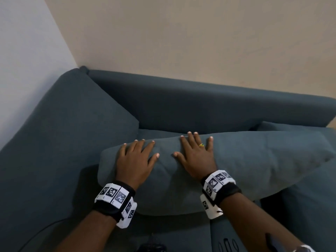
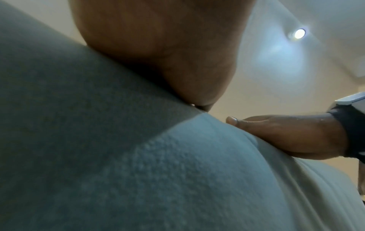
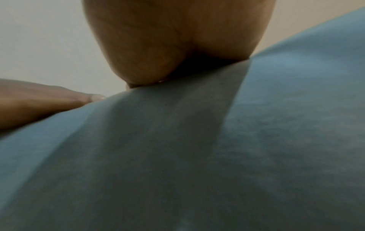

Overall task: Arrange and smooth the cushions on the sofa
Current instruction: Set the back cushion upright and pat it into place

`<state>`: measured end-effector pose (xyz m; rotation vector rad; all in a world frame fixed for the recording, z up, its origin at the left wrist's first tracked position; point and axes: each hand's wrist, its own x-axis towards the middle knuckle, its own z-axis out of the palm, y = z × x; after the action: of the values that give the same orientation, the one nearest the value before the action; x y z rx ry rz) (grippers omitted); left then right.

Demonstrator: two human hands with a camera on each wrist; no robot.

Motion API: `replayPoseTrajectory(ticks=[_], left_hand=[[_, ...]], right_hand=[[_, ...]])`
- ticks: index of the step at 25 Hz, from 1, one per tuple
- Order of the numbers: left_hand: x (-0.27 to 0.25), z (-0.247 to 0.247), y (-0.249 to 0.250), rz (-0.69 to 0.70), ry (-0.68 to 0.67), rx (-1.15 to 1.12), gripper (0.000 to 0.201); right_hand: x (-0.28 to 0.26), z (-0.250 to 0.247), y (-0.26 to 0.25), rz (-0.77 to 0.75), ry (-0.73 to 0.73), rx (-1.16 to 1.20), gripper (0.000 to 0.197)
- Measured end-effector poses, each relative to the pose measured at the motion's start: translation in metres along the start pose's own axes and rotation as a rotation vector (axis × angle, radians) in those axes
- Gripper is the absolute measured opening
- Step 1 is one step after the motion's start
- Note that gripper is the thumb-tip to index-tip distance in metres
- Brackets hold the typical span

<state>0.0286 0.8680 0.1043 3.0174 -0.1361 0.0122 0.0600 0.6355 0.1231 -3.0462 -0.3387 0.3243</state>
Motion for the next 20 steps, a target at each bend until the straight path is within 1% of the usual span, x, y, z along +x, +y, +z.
replayPoseTrajectory(ticks=[2,4,5,6,7,8,9,10,11,12,13,14,16,17,18,19,20], left_hand=[[0.001,-0.010,-0.018,-0.115,0.031,-0.034,0.060],[-0.005,-0.016,-0.044,-0.228,0.117,-0.101,0.057],[-0.010,-0.020,-0.055,-0.254,0.145,-0.153,0.057],[-0.014,-0.019,-0.065,-0.255,0.143,-0.211,0.056],[-0.016,-0.015,-0.073,-0.237,0.116,-0.294,0.053],[-0.016,-0.008,-0.078,-0.217,0.081,-0.434,0.048],[-0.017,-0.002,-0.082,-0.222,0.067,-0.621,0.043],[-0.016,0.003,-0.085,-0.243,0.104,-0.794,0.041],[-0.015,0.007,-0.089,-0.275,0.152,-0.919,0.043],[-0.015,0.007,-0.090,-0.304,0.190,-0.991,0.049],[-0.015,0.007,-0.090,-0.310,0.208,-1.033,0.056],[-0.017,0.006,-0.090,-0.310,0.215,-1.066,0.062],[-0.016,0.006,-0.090,-0.346,0.195,-1.151,0.066],[-0.014,0.008,-0.091,-0.380,0.193,-1.207,0.069],[-0.011,0.010,-0.090,-0.405,0.212,-1.267,0.071],[-0.008,0.013,-0.090,-0.414,0.238,-1.318,0.073],[-0.004,0.017,-0.089,-0.419,0.250,-1.342,0.074]], right_hand=[[0.011,-0.005,-0.043,-0.088,-0.012,0.036,0.079],[0.023,-0.019,-0.076,-0.202,0.032,0.104,0.078],[0.027,-0.026,-0.089,-0.281,0.093,0.121,0.076],[0.031,-0.030,-0.103,-0.364,0.147,0.121,0.073],[0.034,-0.027,-0.114,-0.435,0.165,0.108,0.070],[0.035,-0.021,-0.125,-0.490,0.127,0.083,0.067],[0.033,-0.010,-0.135,-0.518,0.044,0.040,0.064],[0.031,0.001,-0.141,-0.510,-0.037,-0.013,0.064],[0.031,0.008,-0.144,-0.479,-0.080,-0.038,0.064],[0.033,0.004,-0.147,-0.453,-0.066,-0.017,0.064],[0.039,-0.011,-0.149,-0.440,-0.020,0.033,0.065],[0.046,-0.029,-0.154,-0.451,0.075,0.088,0.065],[0.059,-0.070,-0.161,-0.497,0.358,0.176,0.066],[0.061,-0.075,-0.162,-0.475,0.423,0.217,0.066],[0.060,-0.070,-0.164,-0.458,0.399,0.255,0.065],[0.054,-0.054,-0.167,-0.450,0.268,0.247,0.066],[0.046,-0.028,-0.170,-0.454,0.068,0.129,0.067]])
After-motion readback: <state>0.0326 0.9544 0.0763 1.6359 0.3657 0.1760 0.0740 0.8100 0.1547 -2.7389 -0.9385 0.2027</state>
